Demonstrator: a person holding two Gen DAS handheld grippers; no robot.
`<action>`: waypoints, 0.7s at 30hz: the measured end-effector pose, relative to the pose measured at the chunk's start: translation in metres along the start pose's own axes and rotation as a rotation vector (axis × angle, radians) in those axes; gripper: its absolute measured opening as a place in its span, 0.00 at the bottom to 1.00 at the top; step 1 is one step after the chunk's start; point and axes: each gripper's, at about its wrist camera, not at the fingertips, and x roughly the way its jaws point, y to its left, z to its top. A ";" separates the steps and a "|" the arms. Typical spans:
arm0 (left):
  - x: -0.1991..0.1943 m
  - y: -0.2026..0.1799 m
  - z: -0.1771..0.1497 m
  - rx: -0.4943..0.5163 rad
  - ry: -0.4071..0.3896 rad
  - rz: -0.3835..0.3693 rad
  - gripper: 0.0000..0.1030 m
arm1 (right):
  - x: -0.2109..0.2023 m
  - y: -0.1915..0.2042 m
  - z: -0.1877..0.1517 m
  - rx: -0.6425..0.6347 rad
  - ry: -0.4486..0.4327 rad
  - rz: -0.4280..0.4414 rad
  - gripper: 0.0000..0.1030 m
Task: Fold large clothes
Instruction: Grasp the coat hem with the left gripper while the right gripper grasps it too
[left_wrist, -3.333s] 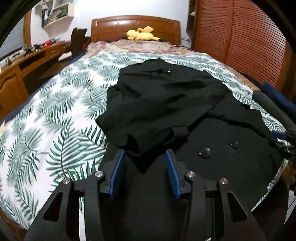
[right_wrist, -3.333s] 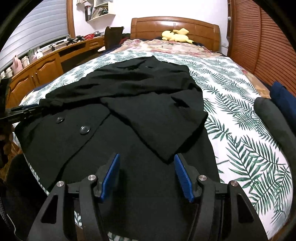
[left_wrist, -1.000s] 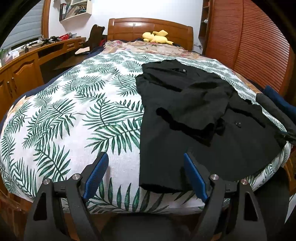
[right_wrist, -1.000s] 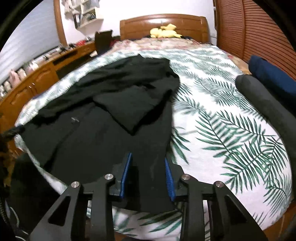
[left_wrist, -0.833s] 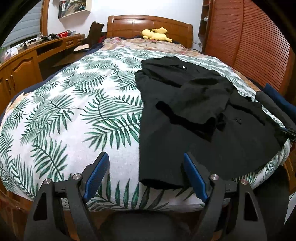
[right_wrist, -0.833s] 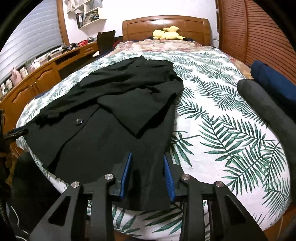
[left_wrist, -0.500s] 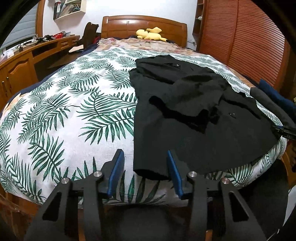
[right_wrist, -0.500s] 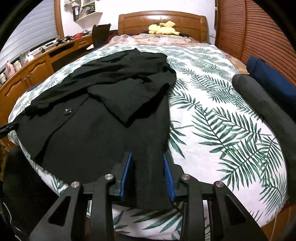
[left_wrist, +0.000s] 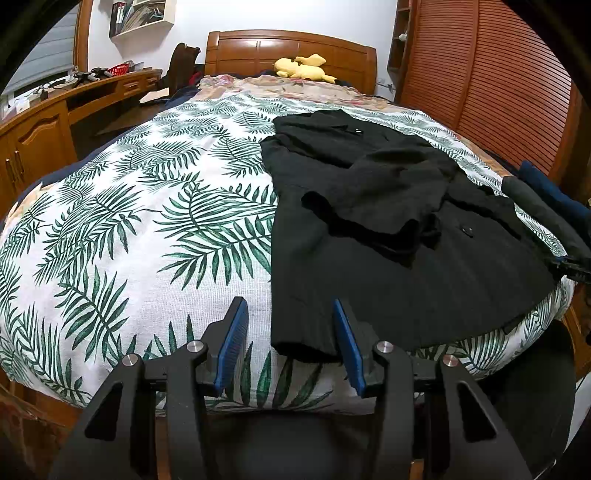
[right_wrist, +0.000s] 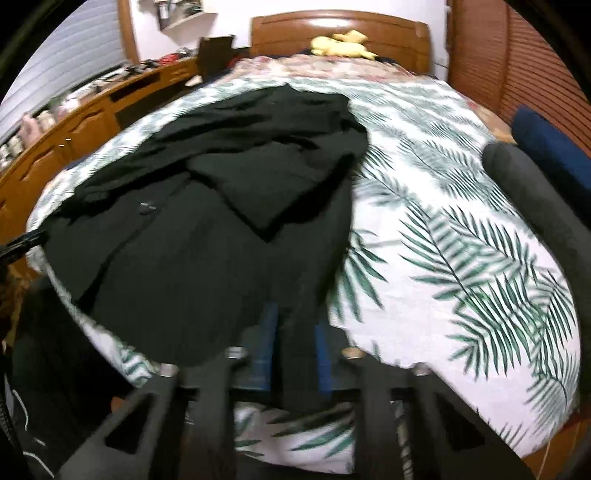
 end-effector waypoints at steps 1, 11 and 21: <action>0.000 0.000 0.000 -0.001 0.000 0.000 0.48 | -0.002 0.003 0.001 -0.010 -0.012 0.008 0.13; 0.000 0.001 0.002 0.004 0.004 -0.022 0.33 | 0.012 0.003 0.003 0.006 0.012 -0.005 0.13; -0.042 -0.017 0.029 0.033 -0.093 -0.048 0.05 | -0.019 0.004 0.023 -0.021 -0.076 0.022 0.05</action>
